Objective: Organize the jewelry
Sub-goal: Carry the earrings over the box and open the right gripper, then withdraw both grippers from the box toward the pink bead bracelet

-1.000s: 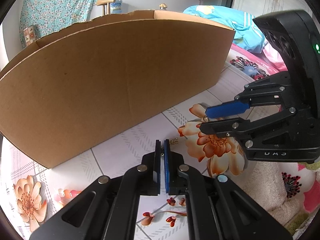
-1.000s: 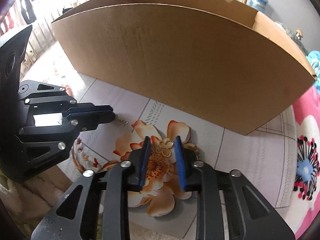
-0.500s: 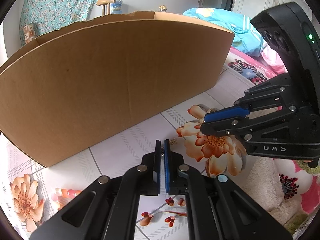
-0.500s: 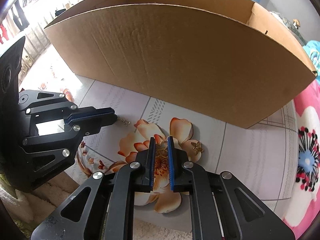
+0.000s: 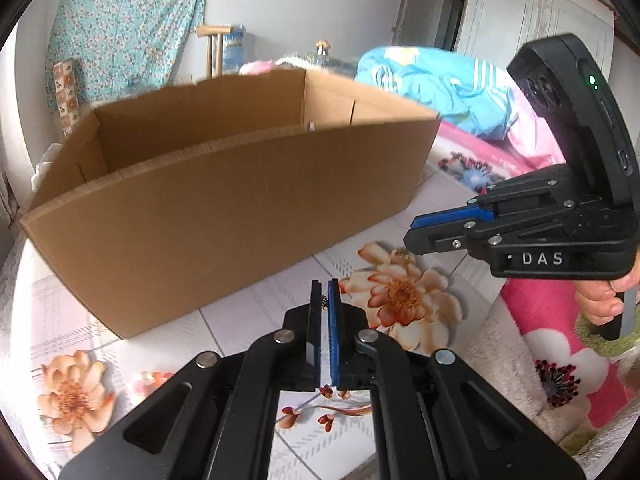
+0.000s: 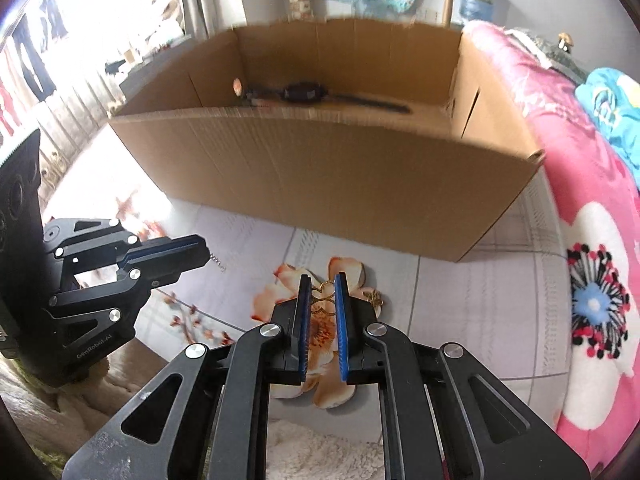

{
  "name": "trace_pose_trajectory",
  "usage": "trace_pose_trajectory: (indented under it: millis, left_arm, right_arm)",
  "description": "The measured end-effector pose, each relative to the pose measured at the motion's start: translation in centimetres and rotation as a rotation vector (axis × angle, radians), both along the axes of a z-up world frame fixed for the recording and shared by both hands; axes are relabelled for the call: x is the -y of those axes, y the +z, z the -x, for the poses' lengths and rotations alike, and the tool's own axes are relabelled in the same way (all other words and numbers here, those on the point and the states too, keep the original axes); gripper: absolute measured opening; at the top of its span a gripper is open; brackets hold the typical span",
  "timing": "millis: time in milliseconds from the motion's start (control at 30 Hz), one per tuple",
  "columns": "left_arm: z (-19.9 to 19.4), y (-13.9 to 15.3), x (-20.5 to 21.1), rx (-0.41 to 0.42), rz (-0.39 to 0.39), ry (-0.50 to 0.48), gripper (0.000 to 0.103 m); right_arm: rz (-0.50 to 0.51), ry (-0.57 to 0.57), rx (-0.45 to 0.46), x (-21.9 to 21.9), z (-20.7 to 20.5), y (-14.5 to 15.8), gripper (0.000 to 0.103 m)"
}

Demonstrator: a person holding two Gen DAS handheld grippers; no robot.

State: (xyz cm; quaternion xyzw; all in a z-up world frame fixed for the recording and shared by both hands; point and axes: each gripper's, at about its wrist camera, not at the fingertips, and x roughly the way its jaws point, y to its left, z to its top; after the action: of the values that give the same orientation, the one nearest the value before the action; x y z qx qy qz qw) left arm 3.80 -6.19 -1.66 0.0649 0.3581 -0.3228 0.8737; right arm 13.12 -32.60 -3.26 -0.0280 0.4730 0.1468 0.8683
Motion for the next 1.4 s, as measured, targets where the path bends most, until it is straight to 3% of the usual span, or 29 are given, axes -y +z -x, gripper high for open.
trace_pose_trajectory:
  millis: [400, 533, 633, 800, 900, 1067, 1133, 1400]
  left_arm:
    - [-0.1, 9.2, -2.6, 0.101, 0.149, -0.020, 0.003]
    - [-2.4, 11.3, -2.3, 0.106, 0.150, -0.019, 0.003]
    - [-5.5, 11.8, -1.7, 0.056, 0.142, -0.011, 0.003]
    - [-11.6, 10.1, -0.1, -0.110, 0.133, -0.011, 0.003]
    - [-14.5, 8.2, 0.9, -0.193, 0.087, 0.001, 0.003]
    - [-17.1, 5.5, 1.8, -0.307, 0.021, 0.048, 0.003]
    - [-17.9, 4.9, 1.7, -0.354, 0.029, 0.072, 0.003]
    - [-18.0, 4.8, 1.3, -0.372, 0.055, 0.088, 0.015]
  right_arm:
    - [-0.164, 0.058, 0.208, 1.0, 0.0, 8.3, 0.009]
    - [-0.209, 0.084, 0.202, 0.8, -2.8, 10.1, 0.009]
    - [-0.235, 0.095, 0.142, 0.7, -6.0, 10.2, 0.009]
    - [-0.241, 0.103, 0.008, -0.1, -11.2, 8.2, 0.009]
    - [-0.212, 0.096, -0.049, -0.5, -13.1, 6.8, 0.010]
    - [-0.193, 0.074, -0.141, -0.7, -15.8, 4.8, 0.012]
    - [-0.207, 0.064, -0.163, -0.6, -16.4, 4.3, 0.013]
    - [-0.250, 0.030, -0.128, 0.7, -15.6, 5.2, 0.015]
